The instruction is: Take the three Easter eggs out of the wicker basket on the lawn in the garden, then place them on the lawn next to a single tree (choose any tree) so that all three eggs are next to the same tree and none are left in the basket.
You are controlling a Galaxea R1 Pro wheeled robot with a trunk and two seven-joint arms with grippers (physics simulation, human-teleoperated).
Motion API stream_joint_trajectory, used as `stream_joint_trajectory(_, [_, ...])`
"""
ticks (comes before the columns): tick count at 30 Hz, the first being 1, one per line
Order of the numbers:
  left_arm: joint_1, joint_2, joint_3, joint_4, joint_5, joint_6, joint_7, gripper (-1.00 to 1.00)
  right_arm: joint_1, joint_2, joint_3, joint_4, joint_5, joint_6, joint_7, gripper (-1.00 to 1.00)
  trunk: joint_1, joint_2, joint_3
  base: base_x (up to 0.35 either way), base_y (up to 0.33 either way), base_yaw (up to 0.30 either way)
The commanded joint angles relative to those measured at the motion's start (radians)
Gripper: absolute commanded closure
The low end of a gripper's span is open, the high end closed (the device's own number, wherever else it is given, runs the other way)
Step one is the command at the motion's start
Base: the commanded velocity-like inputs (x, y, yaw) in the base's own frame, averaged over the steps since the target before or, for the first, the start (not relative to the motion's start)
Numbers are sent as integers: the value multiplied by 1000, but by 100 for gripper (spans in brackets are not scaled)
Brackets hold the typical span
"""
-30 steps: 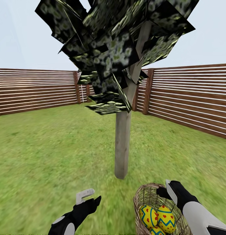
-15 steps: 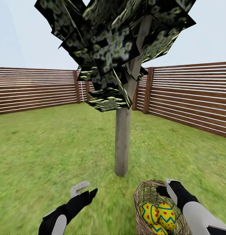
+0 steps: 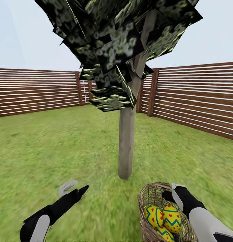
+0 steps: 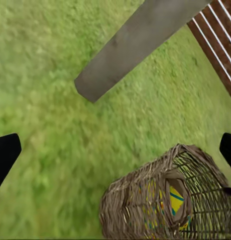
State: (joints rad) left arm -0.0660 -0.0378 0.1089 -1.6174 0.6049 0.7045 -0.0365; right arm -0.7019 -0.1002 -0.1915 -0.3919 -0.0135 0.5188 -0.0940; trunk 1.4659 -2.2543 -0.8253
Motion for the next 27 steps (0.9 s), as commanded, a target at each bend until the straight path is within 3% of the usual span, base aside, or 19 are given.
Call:
stream_joint_trajectory(1, [-1,4,7,0,11,6,-21,-100,0,0,-3,-1,-1,4,-3,-100,4,-8,-4,0,0,0])
stream_joint_trajectory(4, [-1,16,17,1,35,4,-68,-100,-1,0,-3,-1,-1,2,-4,-100,15,-29,-14,0,0,0])
stream_joint_trajectory(8, [-1,20,20,2,44,3,-85,-100,0,0,-3,-1,-1,1,-22,-100,31,-57,-26,0,0,0])
stream_joint_trajectory(27, [-2,19,5,8,46,1,-91,-100,-1,-1,-3,-1,-2,0,-49,-100,103,-190,-86,0,0,0])
